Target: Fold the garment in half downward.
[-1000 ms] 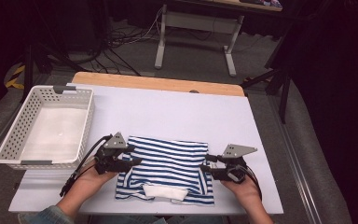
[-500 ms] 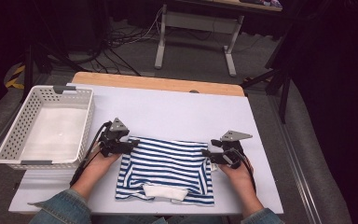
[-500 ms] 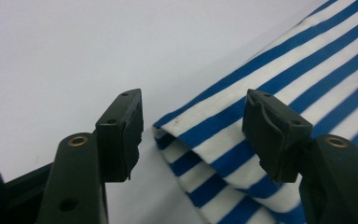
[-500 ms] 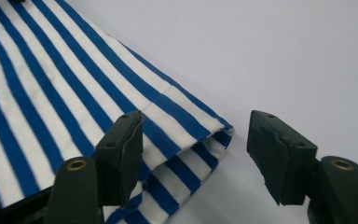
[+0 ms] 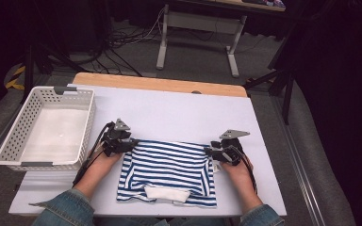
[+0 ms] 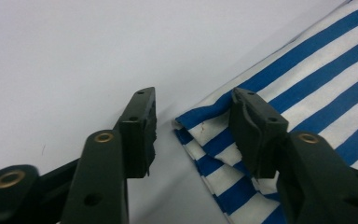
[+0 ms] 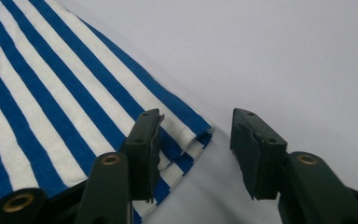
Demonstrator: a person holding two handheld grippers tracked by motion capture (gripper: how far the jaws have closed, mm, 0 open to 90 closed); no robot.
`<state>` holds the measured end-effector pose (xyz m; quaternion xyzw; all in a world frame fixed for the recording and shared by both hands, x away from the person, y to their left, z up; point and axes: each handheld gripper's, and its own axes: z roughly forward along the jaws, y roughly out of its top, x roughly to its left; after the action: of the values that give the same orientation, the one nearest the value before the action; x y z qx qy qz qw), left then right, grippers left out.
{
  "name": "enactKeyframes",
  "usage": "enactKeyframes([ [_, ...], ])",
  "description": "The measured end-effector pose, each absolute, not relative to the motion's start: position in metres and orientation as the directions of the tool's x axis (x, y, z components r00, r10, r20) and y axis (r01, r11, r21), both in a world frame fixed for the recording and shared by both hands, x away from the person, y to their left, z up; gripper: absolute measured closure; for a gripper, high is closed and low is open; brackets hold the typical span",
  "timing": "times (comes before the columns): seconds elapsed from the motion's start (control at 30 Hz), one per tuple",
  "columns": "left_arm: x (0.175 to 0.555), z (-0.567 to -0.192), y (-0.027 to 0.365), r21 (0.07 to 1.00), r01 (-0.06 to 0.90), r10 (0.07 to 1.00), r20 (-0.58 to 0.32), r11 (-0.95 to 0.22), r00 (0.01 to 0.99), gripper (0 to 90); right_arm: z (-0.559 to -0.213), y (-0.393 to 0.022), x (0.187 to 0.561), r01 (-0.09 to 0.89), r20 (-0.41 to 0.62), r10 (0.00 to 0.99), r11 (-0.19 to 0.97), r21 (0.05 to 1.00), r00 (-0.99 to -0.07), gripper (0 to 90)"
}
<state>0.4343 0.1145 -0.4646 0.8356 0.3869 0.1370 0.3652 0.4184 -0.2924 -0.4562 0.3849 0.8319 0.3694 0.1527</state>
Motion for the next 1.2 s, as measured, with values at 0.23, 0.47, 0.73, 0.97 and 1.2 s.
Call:
enactKeyframes([
  [0.23, 0.431, -0.458, 0.107, 0.695, 0.541, 0.731, -0.033, -0.473, 0.682, 82.7, -0.450, -0.291, 0.416, 0.538, 0.062, 0.729, 0.443, 0.717, -0.682, 86.9],
  [0.47, 0.432, -0.451, 0.105, 0.727, 0.527, 0.751, -0.024, -0.440, 0.660, 84.2, -0.437, -0.295, 0.427, 0.513, 0.017, 0.752, 0.434, 0.741, -0.659, 87.7],
  [0.73, 0.448, -0.456, 0.103, 0.744, 0.536, 0.775, -0.039, -0.399, 0.631, 84.6, -0.441, -0.294, 0.446, 0.510, -0.035, 0.782, 0.439, 0.740, -0.623, 87.6],
  [0.97, 0.453, -0.459, 0.101, 0.751, 0.532, 0.766, -0.053, -0.392, 0.640, 77.3, -0.446, -0.293, 0.450, 0.517, -0.022, 0.795, 0.415, 0.749, -0.606, 71.2],
  [1.2, 0.451, -0.452, 0.107, 0.796, 0.502, 0.749, -0.095, -0.338, 0.656, 43.6, -0.430, -0.298, 0.440, 0.479, 0.028, 0.798, 0.333, 0.812, -0.603, 39.0],
])
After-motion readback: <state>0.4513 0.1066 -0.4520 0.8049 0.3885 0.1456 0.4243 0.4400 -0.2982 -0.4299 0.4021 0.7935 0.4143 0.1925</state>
